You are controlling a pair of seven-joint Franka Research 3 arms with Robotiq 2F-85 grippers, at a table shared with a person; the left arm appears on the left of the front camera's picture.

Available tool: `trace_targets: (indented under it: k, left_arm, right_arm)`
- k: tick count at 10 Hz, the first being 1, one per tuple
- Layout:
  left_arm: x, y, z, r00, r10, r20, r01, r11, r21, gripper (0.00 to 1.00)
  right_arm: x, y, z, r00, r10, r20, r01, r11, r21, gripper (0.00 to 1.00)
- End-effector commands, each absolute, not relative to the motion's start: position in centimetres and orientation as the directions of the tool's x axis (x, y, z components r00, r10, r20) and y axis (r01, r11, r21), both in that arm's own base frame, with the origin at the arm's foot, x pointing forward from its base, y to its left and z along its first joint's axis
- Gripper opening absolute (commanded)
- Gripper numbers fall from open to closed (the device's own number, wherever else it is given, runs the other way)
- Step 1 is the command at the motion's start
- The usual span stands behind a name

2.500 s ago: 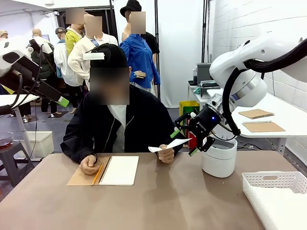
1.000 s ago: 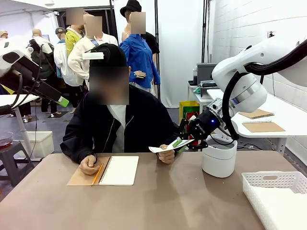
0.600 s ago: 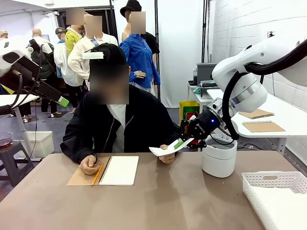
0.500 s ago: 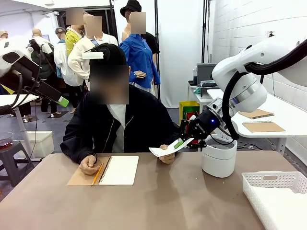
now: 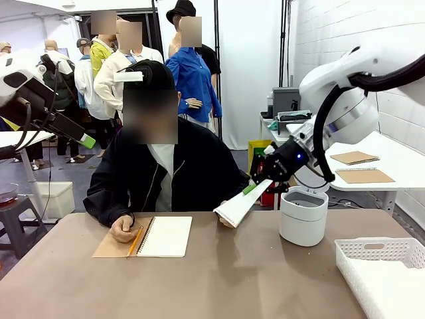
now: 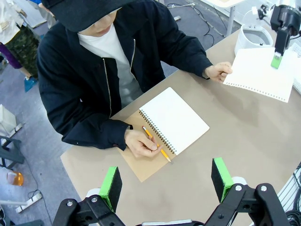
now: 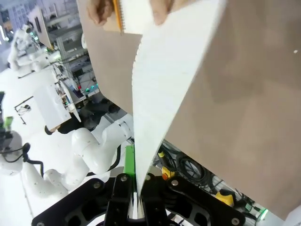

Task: Sort the paper based on its condition.
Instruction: If a person hands you a paper, place it in the Organizing basket , and if it's crumpled, put it in the Trash can.

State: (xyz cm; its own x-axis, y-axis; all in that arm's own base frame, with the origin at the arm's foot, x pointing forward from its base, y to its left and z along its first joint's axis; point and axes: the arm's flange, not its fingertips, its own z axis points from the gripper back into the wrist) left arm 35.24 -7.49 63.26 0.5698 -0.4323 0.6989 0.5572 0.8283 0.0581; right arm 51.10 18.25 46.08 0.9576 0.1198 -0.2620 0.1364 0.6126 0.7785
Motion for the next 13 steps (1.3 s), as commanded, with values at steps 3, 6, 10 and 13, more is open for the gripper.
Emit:
trace_targets:
  k: [3,6,10,13]
  left_arm:
    - [35.3,-7.4,63.4,0.566,-0.43,0.704,0.554,0.83,0.061,1.0]
    - [35.3,-7.4,63.4,0.566,-0.43,0.704,0.554,0.83,0.061,1.0]
    - [35.3,-7.4,63.4,0.566,-0.43,0.704,0.554,0.83,0.061,1.0]
    - [35.3,-7.4,63.4,0.566,-0.43,0.704,0.554,0.83,0.061,1.0]
  right_arm:
    - [48.3,15.1,50.4,0.979,0.156,-0.128,0.009,0.601,0.799,0.0]
    - [45.6,10.7,54.0,0.984,0.176,0.004,-0.124,0.676,0.726,0.0]
    - [41.5,3.4,56.6,0.972,0.179,0.151,-0.234,0.747,0.622,0.0]
    - [38.6,-1.6,55.9,0.944,0.21,0.256,-0.304,0.855,0.42,0.0]
